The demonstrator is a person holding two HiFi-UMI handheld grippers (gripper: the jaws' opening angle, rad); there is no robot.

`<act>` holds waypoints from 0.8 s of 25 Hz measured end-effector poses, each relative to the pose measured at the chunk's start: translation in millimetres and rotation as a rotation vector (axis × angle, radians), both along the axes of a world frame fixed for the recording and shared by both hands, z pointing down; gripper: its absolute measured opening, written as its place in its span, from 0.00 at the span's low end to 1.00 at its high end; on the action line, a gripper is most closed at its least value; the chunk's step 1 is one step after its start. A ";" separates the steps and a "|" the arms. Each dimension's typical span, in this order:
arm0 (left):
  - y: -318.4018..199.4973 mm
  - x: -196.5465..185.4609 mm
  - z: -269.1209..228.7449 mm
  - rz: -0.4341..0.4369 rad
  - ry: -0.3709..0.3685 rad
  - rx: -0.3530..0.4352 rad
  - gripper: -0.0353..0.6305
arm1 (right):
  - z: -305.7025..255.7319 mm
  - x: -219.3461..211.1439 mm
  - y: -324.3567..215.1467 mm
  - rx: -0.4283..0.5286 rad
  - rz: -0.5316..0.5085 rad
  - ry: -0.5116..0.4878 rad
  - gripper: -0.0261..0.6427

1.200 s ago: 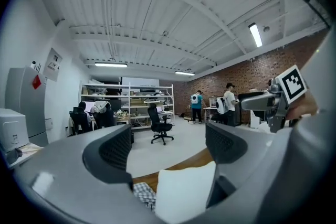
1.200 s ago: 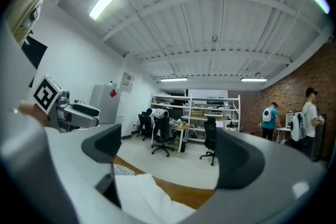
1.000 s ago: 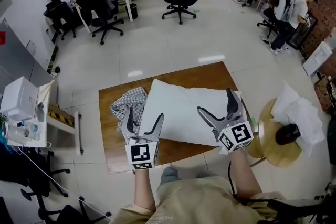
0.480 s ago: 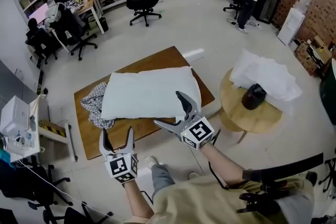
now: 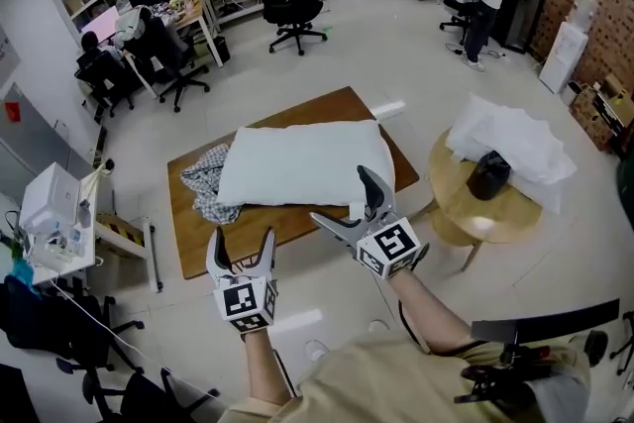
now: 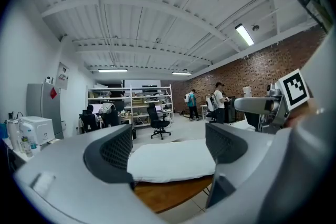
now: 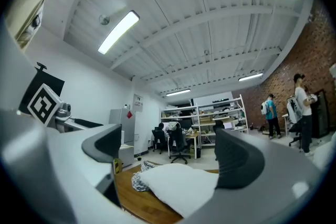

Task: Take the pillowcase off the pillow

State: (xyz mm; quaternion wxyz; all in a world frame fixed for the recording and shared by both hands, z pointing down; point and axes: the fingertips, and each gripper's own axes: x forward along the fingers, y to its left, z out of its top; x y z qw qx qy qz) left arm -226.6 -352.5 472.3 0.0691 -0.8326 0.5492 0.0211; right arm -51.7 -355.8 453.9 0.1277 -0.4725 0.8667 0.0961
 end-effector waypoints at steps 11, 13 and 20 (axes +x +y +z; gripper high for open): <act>17.0 -2.6 56.9 -0.054 -0.021 0.039 0.71 | 60.4 9.3 5.8 -0.006 -0.026 0.040 0.85; 20.2 0.2 56.4 -0.059 -0.036 0.044 0.71 | 55.6 16.5 8.3 0.005 -0.019 0.028 0.84; 25.2 -3.4 62.1 -0.086 -0.042 0.052 0.71 | 61.7 24.8 16.3 0.034 -0.038 -0.019 0.84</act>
